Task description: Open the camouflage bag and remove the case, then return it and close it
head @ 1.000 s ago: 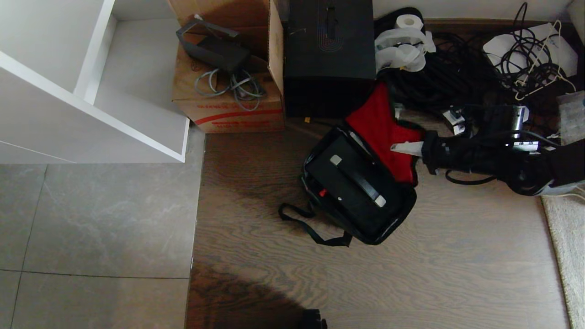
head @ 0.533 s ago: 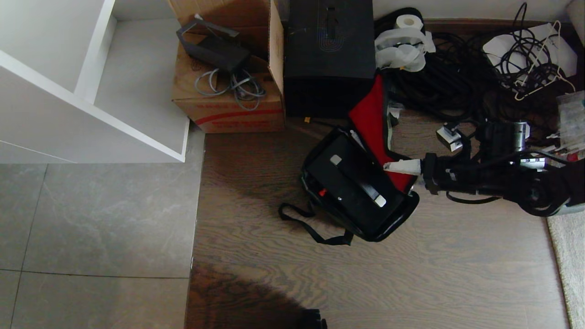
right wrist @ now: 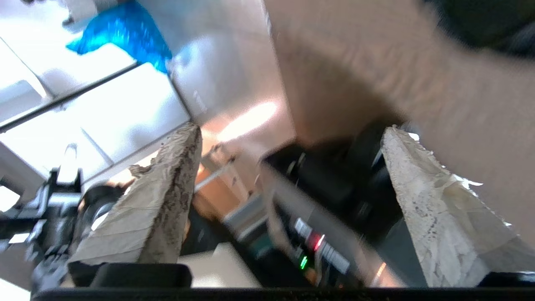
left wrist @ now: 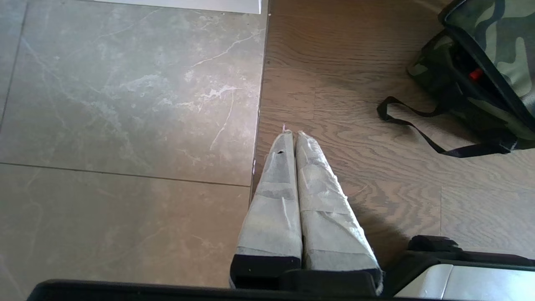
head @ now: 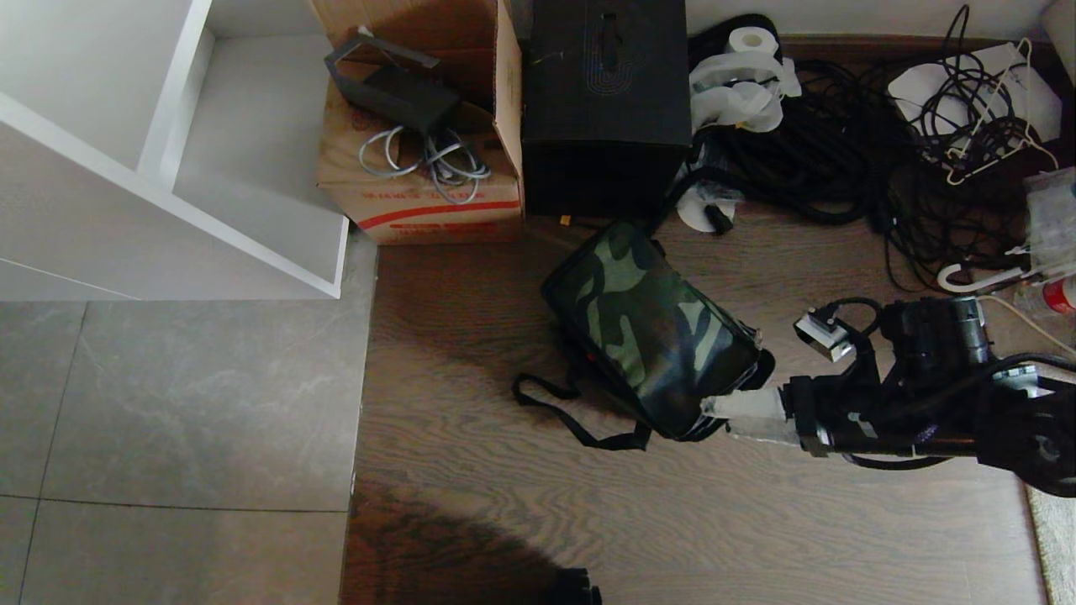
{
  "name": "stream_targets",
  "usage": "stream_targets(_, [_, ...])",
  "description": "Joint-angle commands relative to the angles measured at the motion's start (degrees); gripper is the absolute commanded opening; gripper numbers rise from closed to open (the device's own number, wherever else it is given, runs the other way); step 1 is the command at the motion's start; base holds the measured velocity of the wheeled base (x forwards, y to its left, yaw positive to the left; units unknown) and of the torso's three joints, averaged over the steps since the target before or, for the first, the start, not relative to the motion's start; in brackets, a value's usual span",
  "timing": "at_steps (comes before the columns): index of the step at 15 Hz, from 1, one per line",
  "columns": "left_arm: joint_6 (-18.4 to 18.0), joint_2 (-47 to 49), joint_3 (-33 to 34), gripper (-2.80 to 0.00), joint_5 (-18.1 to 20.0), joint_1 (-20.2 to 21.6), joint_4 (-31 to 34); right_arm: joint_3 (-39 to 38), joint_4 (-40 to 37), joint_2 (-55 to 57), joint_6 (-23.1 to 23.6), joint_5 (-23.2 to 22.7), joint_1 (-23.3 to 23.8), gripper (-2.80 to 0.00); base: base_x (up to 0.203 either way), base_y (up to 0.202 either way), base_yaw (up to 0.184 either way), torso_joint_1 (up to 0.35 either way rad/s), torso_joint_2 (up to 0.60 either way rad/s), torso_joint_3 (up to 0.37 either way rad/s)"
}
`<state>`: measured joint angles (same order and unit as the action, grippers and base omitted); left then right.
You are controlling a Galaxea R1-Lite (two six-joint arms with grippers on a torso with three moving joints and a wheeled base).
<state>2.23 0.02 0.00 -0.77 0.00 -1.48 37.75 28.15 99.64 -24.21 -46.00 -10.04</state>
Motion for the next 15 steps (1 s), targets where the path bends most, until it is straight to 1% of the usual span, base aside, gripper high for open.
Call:
stream_targets(1, [0.03, -0.02, 0.53, -2.8, -0.02, 0.07, -0.02, -1.84, -4.76, -6.55, 0.03, -0.46, -1.23, 0.0, 0.0, 0.0, 0.0, 0.0, 0.0, 0.0])
stream_targets(4, [-0.03, -0.02, 0.53, -2.8, -0.02, 0.09, -0.02, 2.23, -8.31, -7.85, -0.57, -0.78, -1.28, 0.0, 0.0, 0.0, 0.0, 0.0, 0.0, 0.0])
stream_targets(5, [0.05, -0.02, 0.53, -2.8, -0.02, 0.0, -0.02, 4.76, -8.61, -6.41, -1.05, -0.63, -1.25, 0.0, 0.0, 0.0, 0.0, 0.0, 0.0, 0.0])
stream_targets(6, [0.05, -0.02, 0.53, -2.8, -0.02, 0.0, -0.02, 7.2, -8.89, -5.03, -1.57, -0.5, -1.23, -2.8, 0.0, 0.0, 0.0, 0.0, 0.0, 0.0])
stream_targets(7, [0.02, -0.02, 0.53, -2.8, -0.02, 0.0, -0.02, 8.96, -8.94, -4.05, -3.28, -0.44, -1.16, -2.8, 0.0, 0.0, 0.0, 0.0, 0.0, 0.0])
stream_targets(8, [0.05, -0.02, 0.53, -2.8, -0.02, 0.0, -0.02, 12.36, -8.84, -2.82, -5.66, -0.36, -1.13, -2.8, 0.0, 0.0, 0.0, 0.0, 0.0, 0.0])
stream_targets(10, [0.05, -0.02, 0.53, -2.8, -0.02, 0.0, -0.02, 17.65, -9.19, 0.74, -7.53, 0.84, -0.99, -2.8, 0.0, 0.0, 0.0, 0.0, 0.0, 0.0])
stream_targets(11, [0.05, -0.02, 0.53, -2.8, -0.02, 0.0, -0.02, 18.13, -9.49, 0.83, -7.86, 1.17, -0.61, -2.8, 0.0, 0.0, 0.0, 0.0, 0.0, 0.0])
stream_targets(13, [0.05, -0.02, 0.53, -2.8, -0.02, 0.0, -0.02, 16.67, -9.37, -0.37, -7.6, 1.24, -0.57, -2.8, 0.0, 0.0, 0.0, 0.0, 0.0, 0.0])
stream_targets(15, [0.05, -0.02, 0.53, -2.8, -0.02, 0.0, -0.02, 10.37, -9.32, -8.14, -6.17, 1.39, -0.64, -2.8, 0.0, 0.0, 0.0, 0.0, 0.0, 0.0])
